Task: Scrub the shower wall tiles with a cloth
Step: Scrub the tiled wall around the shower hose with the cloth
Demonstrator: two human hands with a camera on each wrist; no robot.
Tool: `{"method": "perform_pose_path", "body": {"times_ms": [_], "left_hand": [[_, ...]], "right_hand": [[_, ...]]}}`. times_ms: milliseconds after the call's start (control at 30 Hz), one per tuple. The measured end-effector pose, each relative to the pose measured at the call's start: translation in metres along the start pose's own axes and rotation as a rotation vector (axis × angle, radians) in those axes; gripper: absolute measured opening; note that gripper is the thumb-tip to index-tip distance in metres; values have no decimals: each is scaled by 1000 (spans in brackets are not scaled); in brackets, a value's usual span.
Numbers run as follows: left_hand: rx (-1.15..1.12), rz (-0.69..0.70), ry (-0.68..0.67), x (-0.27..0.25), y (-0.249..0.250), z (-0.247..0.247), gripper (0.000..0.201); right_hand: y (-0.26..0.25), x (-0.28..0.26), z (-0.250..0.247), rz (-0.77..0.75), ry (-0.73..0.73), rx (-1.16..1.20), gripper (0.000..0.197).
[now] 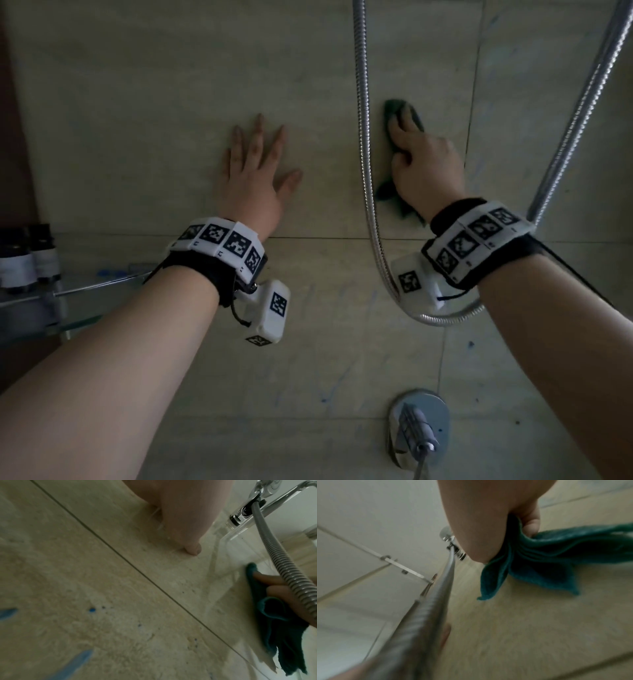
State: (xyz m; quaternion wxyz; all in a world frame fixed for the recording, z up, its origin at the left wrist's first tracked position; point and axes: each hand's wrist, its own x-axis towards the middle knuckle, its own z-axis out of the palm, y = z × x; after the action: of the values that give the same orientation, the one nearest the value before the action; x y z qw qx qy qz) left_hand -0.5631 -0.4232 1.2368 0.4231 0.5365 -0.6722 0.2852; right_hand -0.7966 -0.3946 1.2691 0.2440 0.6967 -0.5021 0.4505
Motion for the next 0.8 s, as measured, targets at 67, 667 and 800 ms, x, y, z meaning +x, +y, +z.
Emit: {"method": "perform_pose_path", "body": {"times_ms": [67, 667, 800], "left_hand": [[-17, 9, 4, -1, 0, 0, 64], [-615, -40, -436, -65, 34, -21, 11], [-932, -285, -209, -65, 23, -37, 18]], "right_hand": [[-12, -7, 11, -127, -18, 2, 41], [-13, -61, -12, -27, -341, 167, 34], [-16, -69, -26, 25, 196, 440, 37]]}}
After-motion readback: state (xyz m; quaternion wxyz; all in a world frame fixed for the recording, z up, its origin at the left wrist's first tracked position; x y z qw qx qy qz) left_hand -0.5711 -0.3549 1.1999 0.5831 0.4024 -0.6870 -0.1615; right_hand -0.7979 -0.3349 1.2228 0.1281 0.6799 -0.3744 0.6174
